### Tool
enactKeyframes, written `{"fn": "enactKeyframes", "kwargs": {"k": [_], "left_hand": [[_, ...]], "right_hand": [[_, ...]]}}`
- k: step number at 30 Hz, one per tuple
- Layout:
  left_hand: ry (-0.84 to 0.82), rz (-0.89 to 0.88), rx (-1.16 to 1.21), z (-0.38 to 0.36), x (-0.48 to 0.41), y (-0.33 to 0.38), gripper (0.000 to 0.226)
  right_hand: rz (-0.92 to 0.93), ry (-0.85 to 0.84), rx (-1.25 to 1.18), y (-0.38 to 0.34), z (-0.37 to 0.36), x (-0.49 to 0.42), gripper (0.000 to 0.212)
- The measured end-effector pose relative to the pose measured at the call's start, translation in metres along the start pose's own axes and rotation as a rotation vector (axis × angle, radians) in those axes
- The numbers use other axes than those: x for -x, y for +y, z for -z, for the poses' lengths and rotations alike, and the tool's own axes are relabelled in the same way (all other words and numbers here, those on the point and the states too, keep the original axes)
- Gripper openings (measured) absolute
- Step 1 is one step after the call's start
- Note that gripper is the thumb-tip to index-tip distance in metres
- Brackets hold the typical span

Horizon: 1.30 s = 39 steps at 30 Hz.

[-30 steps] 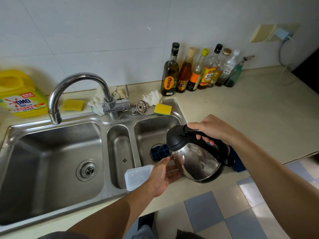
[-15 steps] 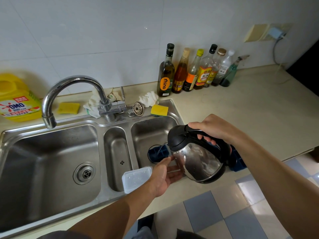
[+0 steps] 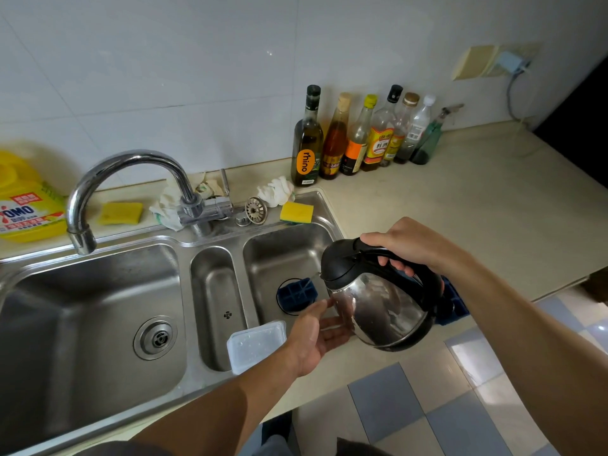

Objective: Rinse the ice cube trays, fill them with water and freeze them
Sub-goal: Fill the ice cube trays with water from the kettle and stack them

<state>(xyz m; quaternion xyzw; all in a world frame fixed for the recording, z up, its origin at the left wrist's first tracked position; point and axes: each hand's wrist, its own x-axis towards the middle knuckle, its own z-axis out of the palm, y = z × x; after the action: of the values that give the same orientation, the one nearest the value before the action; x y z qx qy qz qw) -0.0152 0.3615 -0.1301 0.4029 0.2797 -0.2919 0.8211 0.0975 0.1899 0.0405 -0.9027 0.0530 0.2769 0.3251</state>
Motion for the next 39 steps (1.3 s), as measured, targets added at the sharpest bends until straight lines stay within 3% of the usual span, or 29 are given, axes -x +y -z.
{"fn": "enactKeyframes", "kwargs": {"k": [39], "left_hand": [[-0.075,0.012,-0.043,-0.003,-0.007,0.016,0.036]], "right_hand": [[-0.075,0.058,-0.046,0.003,0.007,-0.003,0.055]]}}
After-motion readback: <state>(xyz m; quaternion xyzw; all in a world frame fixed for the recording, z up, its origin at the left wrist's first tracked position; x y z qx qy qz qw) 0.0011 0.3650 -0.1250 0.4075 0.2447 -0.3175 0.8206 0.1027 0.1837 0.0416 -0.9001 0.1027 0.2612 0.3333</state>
